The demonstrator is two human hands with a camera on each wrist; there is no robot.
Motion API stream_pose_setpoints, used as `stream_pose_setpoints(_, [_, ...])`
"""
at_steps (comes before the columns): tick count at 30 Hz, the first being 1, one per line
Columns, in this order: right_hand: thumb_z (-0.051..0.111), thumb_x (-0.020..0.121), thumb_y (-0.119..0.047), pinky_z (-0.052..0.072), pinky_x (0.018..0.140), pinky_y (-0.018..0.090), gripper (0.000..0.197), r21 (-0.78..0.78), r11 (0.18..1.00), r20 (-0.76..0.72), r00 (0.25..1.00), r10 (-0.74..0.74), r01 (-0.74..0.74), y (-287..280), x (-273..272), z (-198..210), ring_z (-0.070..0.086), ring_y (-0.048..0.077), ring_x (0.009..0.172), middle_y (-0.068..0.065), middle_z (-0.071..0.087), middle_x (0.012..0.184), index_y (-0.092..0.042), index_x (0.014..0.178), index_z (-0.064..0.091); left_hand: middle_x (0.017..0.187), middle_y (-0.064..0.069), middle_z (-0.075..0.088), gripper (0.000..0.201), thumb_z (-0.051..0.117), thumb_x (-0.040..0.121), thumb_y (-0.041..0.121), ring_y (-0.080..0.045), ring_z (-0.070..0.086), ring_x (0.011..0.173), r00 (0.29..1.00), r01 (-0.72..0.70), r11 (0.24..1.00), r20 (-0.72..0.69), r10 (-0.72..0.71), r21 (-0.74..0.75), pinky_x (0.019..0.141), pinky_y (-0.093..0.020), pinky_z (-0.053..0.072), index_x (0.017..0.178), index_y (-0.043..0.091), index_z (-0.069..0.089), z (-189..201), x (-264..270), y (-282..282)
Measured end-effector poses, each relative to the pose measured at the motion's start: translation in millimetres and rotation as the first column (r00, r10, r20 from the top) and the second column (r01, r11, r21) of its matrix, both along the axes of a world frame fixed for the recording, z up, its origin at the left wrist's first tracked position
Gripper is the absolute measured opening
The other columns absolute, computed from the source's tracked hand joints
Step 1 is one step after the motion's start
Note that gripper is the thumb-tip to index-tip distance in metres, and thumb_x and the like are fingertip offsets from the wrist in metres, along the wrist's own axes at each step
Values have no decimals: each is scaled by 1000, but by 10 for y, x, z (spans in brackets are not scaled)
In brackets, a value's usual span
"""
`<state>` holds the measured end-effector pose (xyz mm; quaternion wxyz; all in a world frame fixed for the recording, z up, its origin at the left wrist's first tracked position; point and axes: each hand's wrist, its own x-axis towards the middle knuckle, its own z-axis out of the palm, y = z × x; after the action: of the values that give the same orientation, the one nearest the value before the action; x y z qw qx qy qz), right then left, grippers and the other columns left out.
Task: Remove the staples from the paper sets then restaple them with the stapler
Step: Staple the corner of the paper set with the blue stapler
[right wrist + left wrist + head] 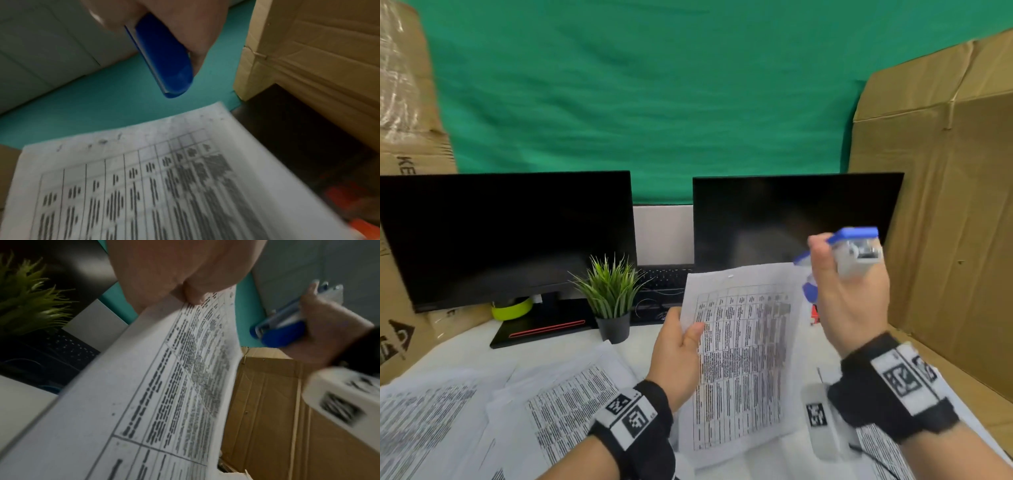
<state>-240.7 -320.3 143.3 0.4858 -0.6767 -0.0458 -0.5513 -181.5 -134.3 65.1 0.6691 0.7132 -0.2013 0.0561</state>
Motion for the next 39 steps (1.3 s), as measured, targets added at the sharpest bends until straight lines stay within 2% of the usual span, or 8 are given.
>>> stream_pose_setpoints(7, [51,79,-66,42,57,20,39,-123,992,-48,999,-14,8,268,276,331,52,8,58,-10,52,64,-28,69,45,110,22,63,28,41,103,13,14,59,99,996,66,998,53,-66,12,78,-4,46,107,39,49,32,-117,-79])
stream_pose_setpoints(10, [54,84,-54,36,52,10,33,-119,993,-45,998,-33,27,294,341,328,48,-2,53,-13,48,60,-29,65,44,109,19,66,28,42,102,11,10,60,99,994,74,997,75,-75,24,80,-5,46,108,37,51,63,-159,-88])
stream_pose_setpoints(16, [56,89,-51,38,58,25,39,-171,983,-211,972,-107,71,279,464,325,49,8,60,-9,51,62,-23,63,46,110,14,67,25,43,102,12,-2,63,104,997,62,998,-40,-60,29,90,-22,50,110,32,54,-16,-120,-80])
stream_pose_setpoints(24, [59,80,-57,51,76,36,38,306,952,-314,945,95,6,7,491,52,65,22,81,3,68,87,-20,81,64,109,3,72,26,41,103,12,-11,68,99,926,92,995,-363,-99,-37,78,-25,52,119,17,61,-309,36,0])
stream_pose_setpoints(28, [63,54,-73,49,82,37,81,516,857,-402,885,236,6,-339,374,-239,61,25,85,7,66,95,-9,103,64,111,-1,72,26,41,104,12,-17,66,105,906,106,994,-410,-109,-30,91,-35,51,119,12,62,-348,117,109])
stream_pose_setpoints(33, [60,84,-56,51,87,42,36,762,644,-229,958,172,67,-831,-9,-314,62,19,81,5,65,101,-20,91,56,106,-6,73,24,42,103,13,-24,68,100,869,57,996,-489,-80,-62,87,-41,53,114,12,63,-422,234,164])
stream_pose_setpoints(36, [61,82,-56,47,96,47,38,746,664,-207,930,304,-51,-955,-181,-283,63,21,85,10,66,105,-20,92,55,109,-5,70,24,42,104,15,-21,65,98,853,5,999,-521,-30,-49,85,-37,50,120,10,59,-475,323,133])
stream_pose_setpoints(39, [70,61,-67,47,78,39,70,593,805,-492,803,335,28,-887,-176,-472,59,27,77,11,65,88,-8,99,62,111,-7,70,23,43,103,12,-25,65,102,842,57,994,-530,-100,-96,93,-42,51,117,11,61,-467,336,-22])
